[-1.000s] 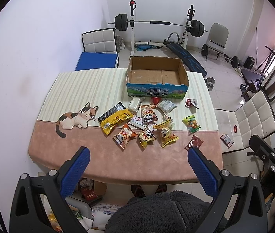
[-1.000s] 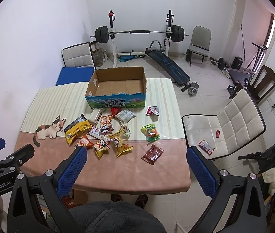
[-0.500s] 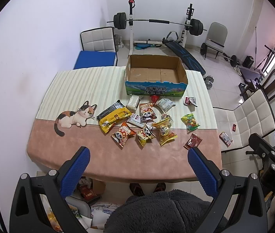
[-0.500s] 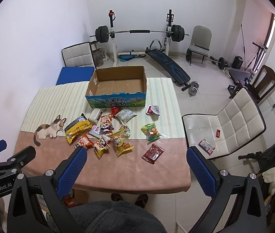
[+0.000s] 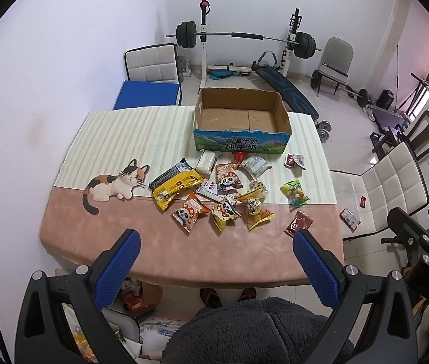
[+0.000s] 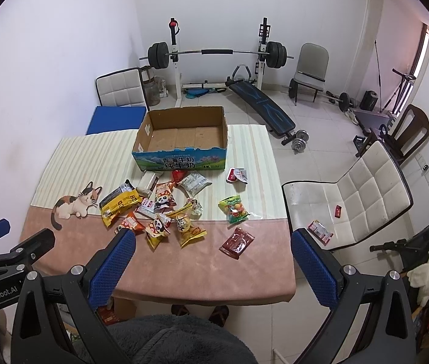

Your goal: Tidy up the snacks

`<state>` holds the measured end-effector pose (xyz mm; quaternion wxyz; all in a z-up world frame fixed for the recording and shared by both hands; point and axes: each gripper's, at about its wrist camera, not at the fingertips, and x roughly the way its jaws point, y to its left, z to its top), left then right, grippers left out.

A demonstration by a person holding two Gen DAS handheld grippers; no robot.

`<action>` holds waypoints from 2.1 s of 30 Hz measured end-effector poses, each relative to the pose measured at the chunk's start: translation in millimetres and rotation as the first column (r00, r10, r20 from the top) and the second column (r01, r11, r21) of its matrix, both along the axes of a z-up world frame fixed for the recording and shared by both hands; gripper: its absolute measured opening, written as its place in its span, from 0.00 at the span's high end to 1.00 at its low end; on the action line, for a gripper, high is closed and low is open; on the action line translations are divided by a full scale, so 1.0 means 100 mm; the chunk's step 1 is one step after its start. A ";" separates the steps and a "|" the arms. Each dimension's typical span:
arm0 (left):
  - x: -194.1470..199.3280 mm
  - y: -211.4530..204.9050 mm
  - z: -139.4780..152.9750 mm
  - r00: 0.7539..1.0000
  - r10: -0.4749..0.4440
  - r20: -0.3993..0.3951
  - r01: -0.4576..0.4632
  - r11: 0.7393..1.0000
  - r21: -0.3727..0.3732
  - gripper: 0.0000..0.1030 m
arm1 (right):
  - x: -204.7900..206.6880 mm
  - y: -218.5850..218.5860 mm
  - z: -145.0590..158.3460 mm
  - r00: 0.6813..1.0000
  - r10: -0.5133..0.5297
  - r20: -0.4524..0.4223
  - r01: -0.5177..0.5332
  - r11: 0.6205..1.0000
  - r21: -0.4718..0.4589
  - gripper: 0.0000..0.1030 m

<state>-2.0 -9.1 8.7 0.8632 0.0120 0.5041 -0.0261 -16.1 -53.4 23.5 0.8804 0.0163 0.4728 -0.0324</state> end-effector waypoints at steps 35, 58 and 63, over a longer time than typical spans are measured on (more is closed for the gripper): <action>0.21 0.12 -0.17 1.000 0.027 0.005 -0.027 1.000 -0.004 0.00 | 0.17 0.07 -0.26 0.998 -0.027 -0.055 0.030 0.998 0.058 0.00; 1.73 1.17 -2.32 0.952 0.070 -0.297 -0.043 0.994 0.096 0.00 | 1.95 0.66 -2.93 0.876 0.042 -0.480 0.044 0.985 0.165 0.00; 2.21 0.99 -2.84 0.932 -0.089 -0.351 0.178 0.957 0.231 0.00 | 2.44 0.84 -3.35 0.837 0.093 -0.540 -0.003 0.986 0.166 0.00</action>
